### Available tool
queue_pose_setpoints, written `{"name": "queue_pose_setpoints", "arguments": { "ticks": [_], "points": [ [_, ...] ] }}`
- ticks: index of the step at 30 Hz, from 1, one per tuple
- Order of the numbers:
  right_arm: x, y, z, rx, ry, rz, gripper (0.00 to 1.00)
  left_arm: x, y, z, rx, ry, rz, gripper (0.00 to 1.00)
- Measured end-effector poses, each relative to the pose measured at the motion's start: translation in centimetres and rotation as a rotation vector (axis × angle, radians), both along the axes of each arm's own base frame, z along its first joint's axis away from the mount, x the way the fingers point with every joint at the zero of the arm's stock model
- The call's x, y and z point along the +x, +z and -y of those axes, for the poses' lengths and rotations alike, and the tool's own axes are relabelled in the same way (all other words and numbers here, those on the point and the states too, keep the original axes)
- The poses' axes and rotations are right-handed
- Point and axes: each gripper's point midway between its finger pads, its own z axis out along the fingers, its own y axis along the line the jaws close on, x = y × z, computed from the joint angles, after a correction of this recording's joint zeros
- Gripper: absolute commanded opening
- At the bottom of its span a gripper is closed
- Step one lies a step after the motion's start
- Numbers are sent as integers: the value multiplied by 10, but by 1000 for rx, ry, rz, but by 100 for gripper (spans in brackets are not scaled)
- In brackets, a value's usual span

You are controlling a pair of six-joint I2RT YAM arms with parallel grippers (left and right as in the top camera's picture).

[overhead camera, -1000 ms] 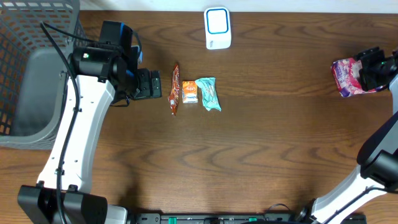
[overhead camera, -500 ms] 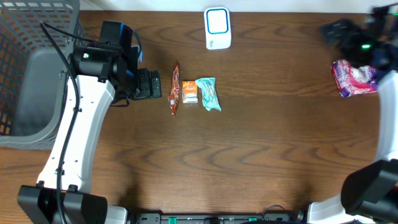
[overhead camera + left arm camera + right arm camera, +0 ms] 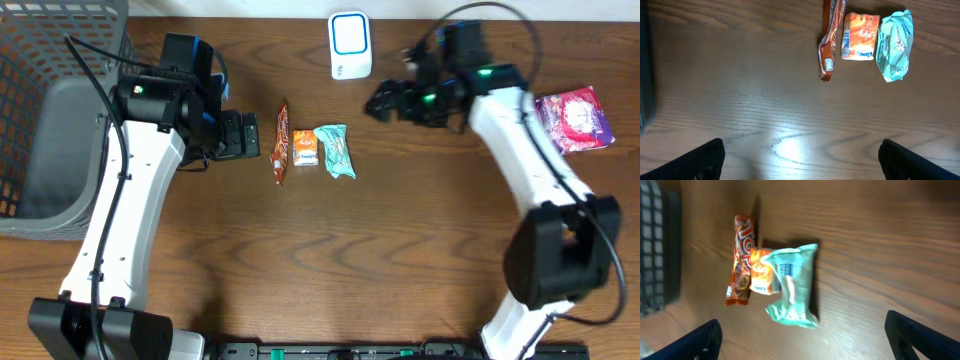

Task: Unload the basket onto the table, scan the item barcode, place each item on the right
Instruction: 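Move the right gripper to the green wipes pack and grasp it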

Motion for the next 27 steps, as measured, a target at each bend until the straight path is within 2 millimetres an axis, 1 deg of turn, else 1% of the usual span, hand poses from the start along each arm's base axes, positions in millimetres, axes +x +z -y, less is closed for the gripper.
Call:
{"name": "queue_pose_setpoints", "arguments": {
  "ticks": [1, 5, 7, 9, 15, 21, 27],
  "points": [
    [-1, -7, -10, -8, 23, -1, 99, 0, 0, 0, 0, 0, 0, 98],
    [-4, -31, -38, -48, 81, -5, 99, 0, 0, 0, 0, 0, 0, 98],
    [-6, -41, -49, -64, 101, -8, 99, 0, 0, 0, 0, 0, 0, 98],
    [-7, -46, -55, -75, 113, -8, 99, 0, 0, 0, 0, 0, 0, 98],
    [-7, -47, -64, -81, 129, 14, 99, 0, 0, 0, 0, 0, 0, 98],
    [-11, -47, -72, -83, 146, 15, 95, 0, 0, 0, 0, 0, 0, 98],
    [-9, -49, -69, -110, 134, 23, 94, 0, 0, 0, 0, 0, 0, 98]
  ]
}}
